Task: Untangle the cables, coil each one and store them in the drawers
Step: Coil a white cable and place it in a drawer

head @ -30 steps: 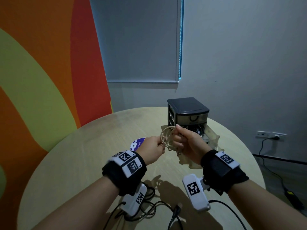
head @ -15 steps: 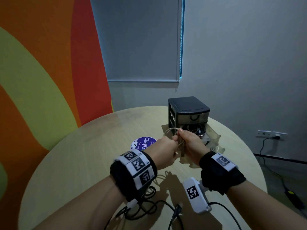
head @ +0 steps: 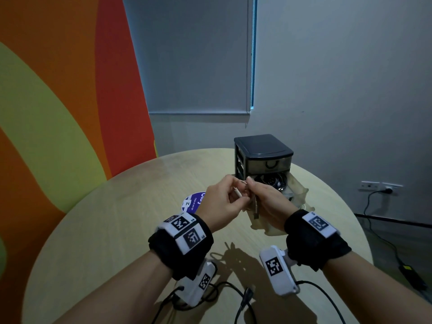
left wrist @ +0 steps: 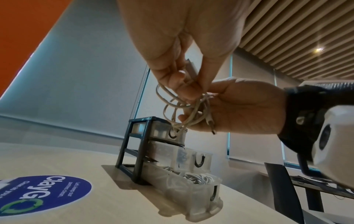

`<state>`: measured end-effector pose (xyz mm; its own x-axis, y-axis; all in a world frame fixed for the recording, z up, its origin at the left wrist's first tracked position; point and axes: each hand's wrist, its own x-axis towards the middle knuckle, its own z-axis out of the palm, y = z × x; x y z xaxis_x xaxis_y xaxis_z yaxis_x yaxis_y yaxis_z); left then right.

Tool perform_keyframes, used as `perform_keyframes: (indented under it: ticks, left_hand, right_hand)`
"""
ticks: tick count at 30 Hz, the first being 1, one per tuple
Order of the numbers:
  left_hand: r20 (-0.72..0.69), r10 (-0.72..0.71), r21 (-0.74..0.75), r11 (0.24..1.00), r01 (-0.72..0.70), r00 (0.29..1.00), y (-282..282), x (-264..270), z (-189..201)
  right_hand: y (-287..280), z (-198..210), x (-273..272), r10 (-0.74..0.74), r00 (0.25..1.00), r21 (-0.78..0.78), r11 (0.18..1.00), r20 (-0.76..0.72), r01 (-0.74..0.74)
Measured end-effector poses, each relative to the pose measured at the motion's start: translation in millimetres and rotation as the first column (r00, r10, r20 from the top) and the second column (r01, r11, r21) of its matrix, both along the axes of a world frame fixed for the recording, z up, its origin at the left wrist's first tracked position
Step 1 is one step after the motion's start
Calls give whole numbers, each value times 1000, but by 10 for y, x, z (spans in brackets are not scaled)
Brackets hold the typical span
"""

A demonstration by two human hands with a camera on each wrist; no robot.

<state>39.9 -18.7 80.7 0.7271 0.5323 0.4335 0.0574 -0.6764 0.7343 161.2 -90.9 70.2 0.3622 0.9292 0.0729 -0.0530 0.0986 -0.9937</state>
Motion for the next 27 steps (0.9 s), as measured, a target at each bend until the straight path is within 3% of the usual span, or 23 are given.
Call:
perform_keyframes:
  ticks: [5, 13, 15, 17, 20, 21, 25, 27]
  left_hand:
    - [112, 121, 22, 992, -124, 986, 18, 59, -36]
    - [259, 312, 165, 918, -361, 914, 108, 185, -178]
    - [229, 266, 50, 957, -285, 936, 104, 178, -166]
    - [179, 113, -221, 973, -72, 977, 106, 153, -113]
    - [159, -32, -549, 828, 115, 987, 110, 90, 6]
    - [129, -34, -572, 814, 102, 991, 114, 78, 36]
    - [26, 51, -434, 900, -34, 998, 119, 85, 70]
    - [4, 112, -442, 892, -98, 994, 142, 116, 46]
  right_hand:
    - [57, -19, 29, -101, 987, 4, 995, -122, 102]
    - [157, -26, -57, -103, 960, 9, 994, -260, 110]
    - [168, -41, -42, -93, 965, 4, 995, -247, 97]
    - [151, -24, -27, -82, 967, -16, 997, -241, 81]
    - [101, 38, -22, -60, 977, -49, 997, -206, 51]
    - [98, 51, -14, -48, 983, -65, 997, -179, 37]
    - [41, 74, -17, 17, 999, -81, 996, -51, -21]
    - [14, 42, -38, 12, 1000, -66, 998, 23, -10]
